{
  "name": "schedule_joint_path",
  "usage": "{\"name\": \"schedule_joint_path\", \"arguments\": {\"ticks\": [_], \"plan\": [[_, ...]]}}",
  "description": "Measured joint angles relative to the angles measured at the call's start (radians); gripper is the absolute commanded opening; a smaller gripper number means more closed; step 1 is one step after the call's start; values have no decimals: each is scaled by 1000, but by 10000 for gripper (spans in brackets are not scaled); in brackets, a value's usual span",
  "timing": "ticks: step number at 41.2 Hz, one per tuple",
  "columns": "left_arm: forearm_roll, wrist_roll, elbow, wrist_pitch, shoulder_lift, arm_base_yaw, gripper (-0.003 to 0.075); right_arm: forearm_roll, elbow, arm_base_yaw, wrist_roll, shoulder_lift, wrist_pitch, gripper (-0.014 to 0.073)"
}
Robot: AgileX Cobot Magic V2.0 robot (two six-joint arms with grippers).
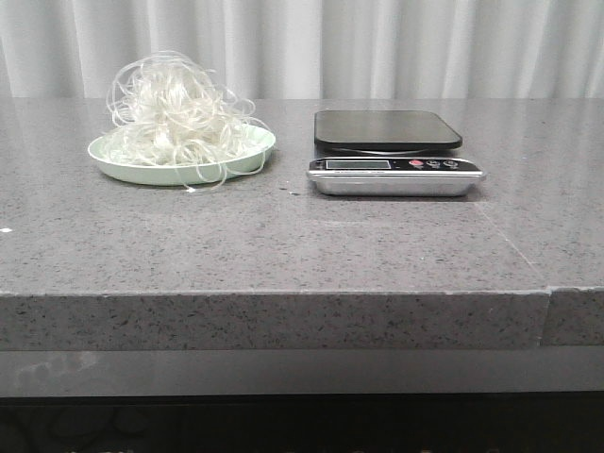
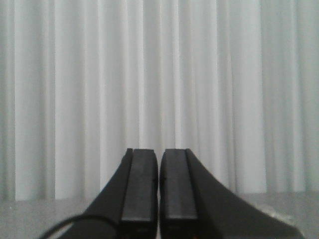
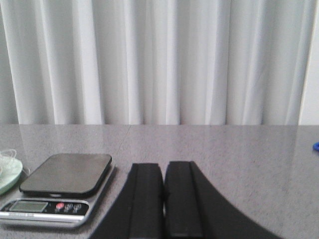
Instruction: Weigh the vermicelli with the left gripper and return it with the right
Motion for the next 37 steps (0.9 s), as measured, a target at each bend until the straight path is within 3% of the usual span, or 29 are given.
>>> {"name": "schedule_joint_path", "arguments": {"ticks": [11,17,28,37], "plan": [[0,0,-325,267,171,0,141,0,-279,0,0,194,187,163],[0,0,-423,386,274,0,141,0,-385,0,2,319,258,163],[0,0,-443,577,430,0,141,0,-413,0,2,491,337,163],[0,0,-443,654,516,0,141,0,-413,0,2,604,370,163]]}}
